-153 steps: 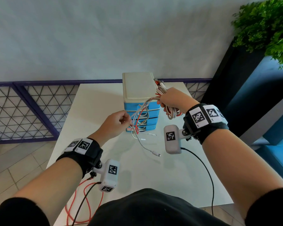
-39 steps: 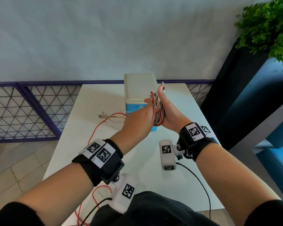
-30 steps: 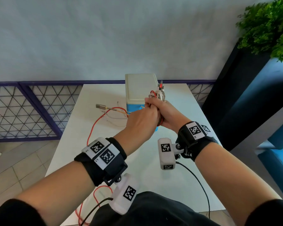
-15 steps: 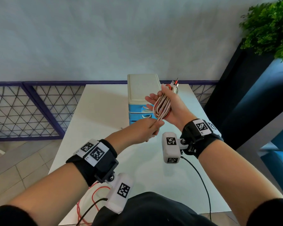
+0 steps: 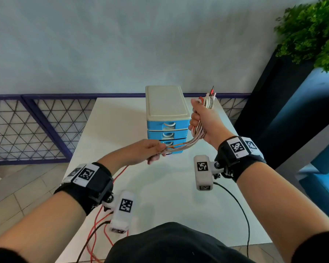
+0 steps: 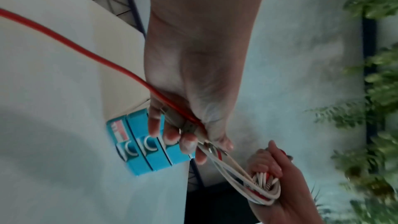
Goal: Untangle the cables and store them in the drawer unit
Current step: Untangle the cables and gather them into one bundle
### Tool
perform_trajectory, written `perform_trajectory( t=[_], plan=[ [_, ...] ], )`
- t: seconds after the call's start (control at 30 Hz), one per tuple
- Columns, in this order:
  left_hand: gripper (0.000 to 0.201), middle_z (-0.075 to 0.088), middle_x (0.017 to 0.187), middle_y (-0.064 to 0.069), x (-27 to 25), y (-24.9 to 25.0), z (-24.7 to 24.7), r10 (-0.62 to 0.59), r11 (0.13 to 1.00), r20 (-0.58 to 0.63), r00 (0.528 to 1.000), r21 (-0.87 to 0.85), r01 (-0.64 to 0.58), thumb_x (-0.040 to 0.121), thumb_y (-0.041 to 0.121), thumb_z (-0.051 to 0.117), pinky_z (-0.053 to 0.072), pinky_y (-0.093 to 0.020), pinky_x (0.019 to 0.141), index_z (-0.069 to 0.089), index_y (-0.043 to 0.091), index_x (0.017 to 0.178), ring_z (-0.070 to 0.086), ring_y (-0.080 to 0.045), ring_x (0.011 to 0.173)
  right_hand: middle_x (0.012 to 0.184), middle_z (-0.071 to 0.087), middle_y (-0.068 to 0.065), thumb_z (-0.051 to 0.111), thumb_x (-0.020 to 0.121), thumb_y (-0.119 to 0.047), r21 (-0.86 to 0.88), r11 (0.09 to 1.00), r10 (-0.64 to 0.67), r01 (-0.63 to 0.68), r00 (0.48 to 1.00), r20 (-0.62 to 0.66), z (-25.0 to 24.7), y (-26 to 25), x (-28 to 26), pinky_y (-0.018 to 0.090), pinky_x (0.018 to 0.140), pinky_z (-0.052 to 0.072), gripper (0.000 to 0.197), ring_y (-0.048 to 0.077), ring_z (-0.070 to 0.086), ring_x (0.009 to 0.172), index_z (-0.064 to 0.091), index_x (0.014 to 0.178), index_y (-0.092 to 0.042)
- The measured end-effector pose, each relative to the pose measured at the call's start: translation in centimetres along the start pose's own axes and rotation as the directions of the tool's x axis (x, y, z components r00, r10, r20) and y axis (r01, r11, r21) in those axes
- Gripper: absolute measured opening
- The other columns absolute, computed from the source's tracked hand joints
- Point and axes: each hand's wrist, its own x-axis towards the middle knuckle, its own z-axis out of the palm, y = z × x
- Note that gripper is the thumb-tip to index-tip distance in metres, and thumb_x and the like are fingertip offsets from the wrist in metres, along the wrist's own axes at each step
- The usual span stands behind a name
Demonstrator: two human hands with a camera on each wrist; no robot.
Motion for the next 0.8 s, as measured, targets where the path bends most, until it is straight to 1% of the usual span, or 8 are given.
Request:
perform_trajectory(
  t=[0.1, 0.23, 0.37, 0.43, 0.53, 0.67, 0.73, 0.8],
  plan=[
    [0.027, 0.052, 0.068, 0.007, 0.7, 0.1, -0.9, 0.059, 0.945, -0.178, 0.982, 0.327, 0.002, 0.098, 0.038, 0.042, 0.034, -0.028, 0.062, 0.056, 0.024, 0.080, 0.042, -0.011, 0.061, 0.049, 0.048, -0.002, 0.065, 0.090, -0.029, -0.259, 0.964, -0.055, 0.058, 0.998, 0.019, 0.0, 0.4, -0.4, 0.030, 0.051, 0.048, 0.027, 0.015, 0.051, 0.041, 0.048, 0.071, -0.018],
    [0.018, 0.052, 0.066, 0.015, 1.1, 1.9, -1.8, 0.302, 0.718, -0.265, 0.916, 0.696, -0.036, 0.094, 0.035, 0.052, 0.027, -0.034, 0.075, 0.051, 0.027, 0.078, 0.046, -0.011, 0.074, 0.067, 0.068, 0.002, 0.065, 0.089, -0.036, -0.535, 0.839, -0.017, 0.096, 0.988, 0.151, 0.7, 1.1, -1.0, 0.031, 0.061, 0.055, 0.025, 0.017, 0.068, 0.056, 0.059, 0.081, -0.012],
    [0.015, 0.051, 0.074, 0.019, 1.5, 3.5, -2.2, 0.380, 0.688, -0.188, 0.906, 0.712, -0.141, 0.087, 0.035, 0.063, 0.023, -0.033, 0.081, 0.051, 0.026, 0.083, 0.043, -0.009, 0.087, 0.086, 0.073, 0.008, 0.063, 0.087, -0.045, -0.597, 0.796, 0.072, 0.102, 0.963, 0.260, 1.4, 1.9, -1.2, 0.039, 0.083, 0.058, 0.038, 0.022, 0.071, 0.079, 0.066, 0.093, -0.007],
    [0.020, 0.051, 0.079, 0.020, 1.5, 4.1, -2.4, 0.386, 0.707, -0.174, 0.906, 0.687, -0.169, 0.083, 0.036, 0.067, 0.022, -0.031, 0.083, 0.048, 0.029, 0.086, 0.044, -0.009, 0.090, 0.095, 0.070, 0.019, 0.059, 0.089, -0.046, -0.525, 0.850, 0.160, 0.043, 0.929, 0.335, 1.6, 2.0, -1.6, 0.045, 0.091, 0.054, 0.051, 0.030, 0.069, 0.090, 0.064, 0.106, 0.001],
    [0.027, 0.050, 0.081, 0.017, 1.4, 4.7, -2.7, 0.341, 0.722, -0.167, 0.925, 0.677, -0.144, 0.080, 0.037, 0.069, 0.024, -0.031, 0.090, 0.042, 0.033, 0.081, 0.044, -0.014, 0.093, 0.102, 0.064, 0.025, 0.051, 0.094, -0.042, -0.427, 0.903, 0.260, -0.050, 0.855, 0.449, 1.8, 2.1, -2.3, 0.038, 0.083, 0.057, 0.055, 0.033, 0.066, 0.096, 0.056, 0.119, 0.007],
    [0.038, 0.045, 0.075, 0.020, 0.7, 5.8, -2.8, 0.269, 0.733, -0.173, 0.947, 0.675, -0.085, 0.074, 0.044, 0.074, 0.027, -0.024, 0.072, 0.042, 0.025, 0.084, 0.032, -0.016, 0.090, 0.086, 0.055, 0.020, 0.058, 0.092, -0.029, -0.422, 0.903, 0.319, -0.078, 0.779, 0.539, 1.7, 2.2, -2.7, 0.033, 0.076, 0.056, 0.031, 0.019, 0.067, 0.078, 0.056, 0.105, 0.000],
    [0.050, 0.051, 0.074, 0.017, 0.5, 6.2, -2.8, 0.335, 0.698, -0.173, 0.926, 0.706, -0.121, 0.066, 0.051, 0.077, 0.030, -0.014, 0.065, 0.042, 0.022, 0.089, 0.045, -0.018, 0.084, 0.078, 0.060, 0.011, 0.060, 0.093, -0.022, -0.458, 0.886, 0.341, -0.079, 0.780, 0.525, 1.5, 2.3, -2.6, 0.034, 0.078, 0.053, 0.020, 0.017, 0.066, 0.075, 0.058, 0.089, -0.003],
    [0.067, 0.056, 0.080, 0.011, 0.6, 6.1, -2.9, 0.376, 0.683, -0.206, 0.904, 0.720, -0.120, 0.057, 0.058, 0.079, 0.041, -0.020, 0.056, 0.038, 0.023, 0.097, 0.057, -0.017, 0.072, 0.076, 0.064, 0.007, 0.060, 0.093, -0.022, -0.505, 0.861, 0.357, -0.064, 0.783, 0.509, 1.3, 2.6, -2.4, 0.034, 0.079, 0.051, 0.024, 0.015, 0.064, 0.071, 0.056, 0.075, -0.006]
  ],
)
